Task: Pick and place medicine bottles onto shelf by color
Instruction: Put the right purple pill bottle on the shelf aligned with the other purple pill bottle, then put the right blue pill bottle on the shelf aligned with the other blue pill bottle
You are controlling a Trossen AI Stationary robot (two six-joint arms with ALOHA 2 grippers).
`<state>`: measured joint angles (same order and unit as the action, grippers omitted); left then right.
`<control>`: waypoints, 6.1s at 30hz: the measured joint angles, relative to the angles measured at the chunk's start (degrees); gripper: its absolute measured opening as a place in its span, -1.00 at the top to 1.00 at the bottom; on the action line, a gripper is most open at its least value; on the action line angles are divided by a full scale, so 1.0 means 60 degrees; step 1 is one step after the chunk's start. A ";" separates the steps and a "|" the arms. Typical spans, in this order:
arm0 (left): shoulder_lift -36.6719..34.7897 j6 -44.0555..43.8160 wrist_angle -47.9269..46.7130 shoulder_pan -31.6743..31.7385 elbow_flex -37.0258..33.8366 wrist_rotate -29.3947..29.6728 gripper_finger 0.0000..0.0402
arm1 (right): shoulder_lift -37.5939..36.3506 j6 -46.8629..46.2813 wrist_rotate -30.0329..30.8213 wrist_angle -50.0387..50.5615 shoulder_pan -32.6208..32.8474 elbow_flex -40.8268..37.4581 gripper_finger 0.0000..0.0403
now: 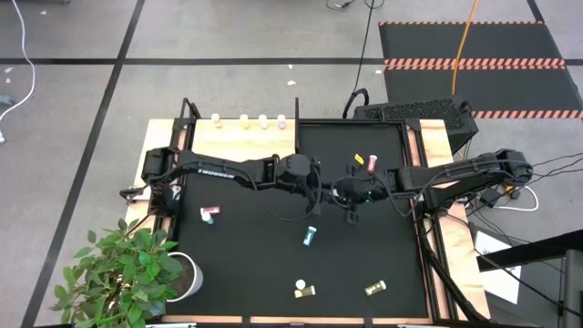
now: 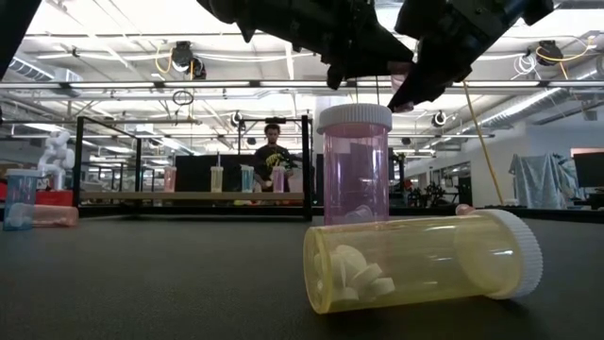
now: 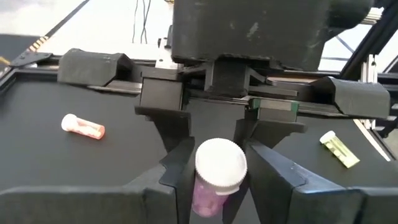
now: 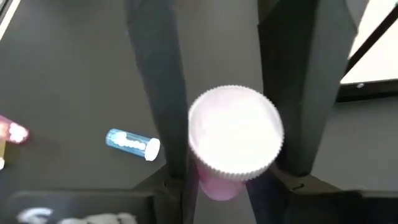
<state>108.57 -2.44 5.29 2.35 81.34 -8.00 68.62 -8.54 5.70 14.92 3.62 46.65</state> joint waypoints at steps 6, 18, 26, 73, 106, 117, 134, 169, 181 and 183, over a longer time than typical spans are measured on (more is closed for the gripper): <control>-0.0625 -0.0457 -0.0900 0.0257 -0.0022 0.0115 0.38 | -0.0200 -0.0299 0.0444 0.0079 -0.0175 -0.0003 0.16; -0.3615 0.0401 -0.2771 0.1747 0.0005 0.2353 0.39 | -0.1753 -0.0461 0.2330 0.1305 -0.0641 -0.0013 -0.31; -0.4196 0.1588 -0.3293 0.3651 -0.0895 0.2963 0.39 | -0.1879 -0.0461 0.2437 0.1197 -0.1440 -0.0011 -0.31; -0.1234 0.0048 0.3667 0.5194 -0.5315 0.1077 0.10 | -0.1894 -0.2082 0.1762 0.0825 -0.3050 -0.0139 -0.31; -0.5863 -0.1628 -0.4030 0.5168 -0.2152 0.0969 -0.54 | -0.0449 -0.4556 -0.0454 0.5894 -0.6104 0.1974 0.09; -0.5854 -0.0347 -0.5862 0.4874 -0.1758 0.0087 -0.54 | -0.0071 -1.0771 0.1188 0.5178 -0.1592 0.1283 0.19; -0.5777 0.0715 -0.6212 0.4678 -0.2062 -0.0512 -0.54 | 0.4473 -1.8054 0.0653 0.1475 0.2522 0.2296 0.19; -0.5784 0.0357 -0.6442 0.3890 -0.2065 -0.0407 -0.54 | 0.6298 -1.7390 -0.0209 0.1073 0.1490 0.3311 -0.24; -0.5784 0.0363 -0.6703 0.3889 -0.2068 -0.0334 -0.54 | 0.6706 -1.7035 -0.0415 0.0925 0.1403 0.3337 0.20; -0.5784 0.0365 -0.6701 0.3890 -0.2066 -0.0326 -0.54 | 0.6706 -1.6938 -0.0430 0.0994 0.1405 0.3337 0.32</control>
<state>73.87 -0.25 -34.92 25.69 68.95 -9.96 108.86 -110.17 3.12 20.88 12.05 66.67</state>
